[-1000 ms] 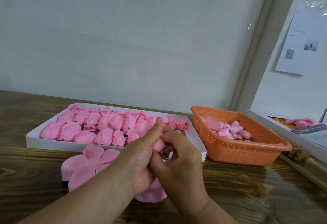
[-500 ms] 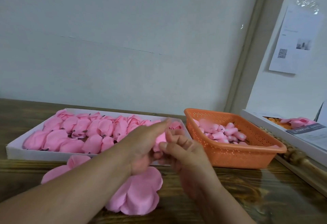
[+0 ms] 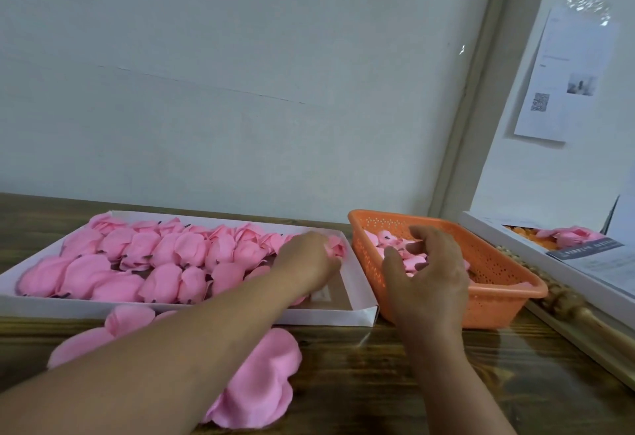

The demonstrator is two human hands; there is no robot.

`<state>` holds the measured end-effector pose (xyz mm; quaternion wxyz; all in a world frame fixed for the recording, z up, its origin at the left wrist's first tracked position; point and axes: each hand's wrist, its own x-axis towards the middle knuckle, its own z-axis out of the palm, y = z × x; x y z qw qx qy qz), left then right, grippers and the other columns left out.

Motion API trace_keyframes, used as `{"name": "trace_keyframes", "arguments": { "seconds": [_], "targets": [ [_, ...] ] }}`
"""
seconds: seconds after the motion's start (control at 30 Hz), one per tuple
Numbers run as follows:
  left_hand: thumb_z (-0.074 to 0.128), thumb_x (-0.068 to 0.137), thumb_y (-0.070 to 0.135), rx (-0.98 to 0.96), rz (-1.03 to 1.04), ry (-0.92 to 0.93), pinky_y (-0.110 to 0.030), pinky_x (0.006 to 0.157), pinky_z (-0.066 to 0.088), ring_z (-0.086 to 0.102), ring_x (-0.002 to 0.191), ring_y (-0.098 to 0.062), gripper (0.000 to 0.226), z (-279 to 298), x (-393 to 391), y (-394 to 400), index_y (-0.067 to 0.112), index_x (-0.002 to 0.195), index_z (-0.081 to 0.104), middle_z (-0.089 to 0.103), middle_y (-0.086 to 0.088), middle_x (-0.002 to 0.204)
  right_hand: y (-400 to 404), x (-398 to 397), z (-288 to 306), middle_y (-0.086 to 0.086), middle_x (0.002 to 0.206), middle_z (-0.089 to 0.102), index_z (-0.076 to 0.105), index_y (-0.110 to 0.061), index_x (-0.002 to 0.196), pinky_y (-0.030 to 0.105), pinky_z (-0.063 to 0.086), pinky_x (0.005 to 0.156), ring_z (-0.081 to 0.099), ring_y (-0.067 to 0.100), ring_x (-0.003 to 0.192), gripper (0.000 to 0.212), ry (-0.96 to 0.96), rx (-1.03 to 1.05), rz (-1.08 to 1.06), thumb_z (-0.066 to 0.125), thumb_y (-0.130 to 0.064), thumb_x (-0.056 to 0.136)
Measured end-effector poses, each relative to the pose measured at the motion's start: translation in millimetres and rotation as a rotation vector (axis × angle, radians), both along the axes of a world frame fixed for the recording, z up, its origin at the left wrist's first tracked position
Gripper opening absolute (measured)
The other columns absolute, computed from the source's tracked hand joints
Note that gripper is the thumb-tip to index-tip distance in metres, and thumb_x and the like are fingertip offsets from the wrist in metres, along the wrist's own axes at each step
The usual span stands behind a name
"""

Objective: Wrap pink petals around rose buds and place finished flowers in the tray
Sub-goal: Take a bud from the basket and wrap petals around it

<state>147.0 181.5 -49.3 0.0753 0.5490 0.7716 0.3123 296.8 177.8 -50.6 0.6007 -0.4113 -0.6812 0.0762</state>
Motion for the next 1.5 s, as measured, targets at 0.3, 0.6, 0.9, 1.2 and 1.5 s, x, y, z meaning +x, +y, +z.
{"name": "trace_keyframes", "arguments": {
  "seconds": [0.3,0.6,0.9,1.2,1.5],
  "targets": [
    [0.038,0.102,0.029,-0.247,-0.152,0.313,-0.039,0.092,0.045,0.06,0.088,-0.02,0.037,-9.5,5.2,17.0,0.01,0.096,0.069,0.069,-0.005,0.091,2.0,-1.1,-4.2,-0.001,0.104,0.061,0.059,-0.015,0.112,0.029,0.039,0.07,0.051,0.012,0.086,0.033,-0.094,0.045,0.011,0.068,-0.017,0.08],
    [0.047,0.096,0.006,-0.345,-0.264,0.421,-0.029,0.072,0.039,0.057,0.091,-0.026,0.025,-24.2,-0.7,16.0,0.003,0.113,0.064,0.064,-0.012,0.106,2.3,-2.8,-4.4,-0.011,0.093,0.049,0.06,-0.014,0.109,0.028,0.038,0.066,0.052,0.013,0.083,0.029,-0.135,0.069,0.013,0.067,-0.018,0.081],
    [0.046,0.098,0.013,-0.37,-0.24,0.393,-0.028,0.077,0.039,0.059,0.105,-0.026,0.026,-25.0,0.6,13.4,0.006,0.115,0.064,0.064,-0.01,0.115,1.6,-2.6,-4.7,-0.012,0.09,0.049,0.062,-0.014,0.105,0.027,0.034,0.062,0.05,0.012,0.08,0.026,-0.139,0.071,0.004,0.068,-0.016,0.08],
    [0.039,0.102,0.016,-0.488,-0.245,0.505,-0.03,0.077,0.031,0.047,0.118,-0.03,0.035,-20.3,2.2,7.4,0.002,0.133,0.049,0.049,-0.016,0.132,0.3,-4.4,-5.4,-0.008,0.091,0.054,0.063,-0.013,0.105,0.028,0.037,0.062,0.049,0.011,0.076,0.025,-0.155,0.076,0.016,0.066,-0.015,0.08],
    [0.034,0.103,0.031,-0.562,-0.25,0.51,-0.054,0.108,0.023,0.02,0.142,-0.035,0.047,-12.3,5.8,5.3,0.019,0.148,0.029,0.026,-0.011,0.155,2.9,-3.6,-7.3,-0.001,0.09,0.063,0.065,-0.012,0.102,0.024,0.031,0.059,0.048,0.011,0.072,0.022,-0.156,0.085,0.02,0.067,-0.014,0.079]
  ]
}}
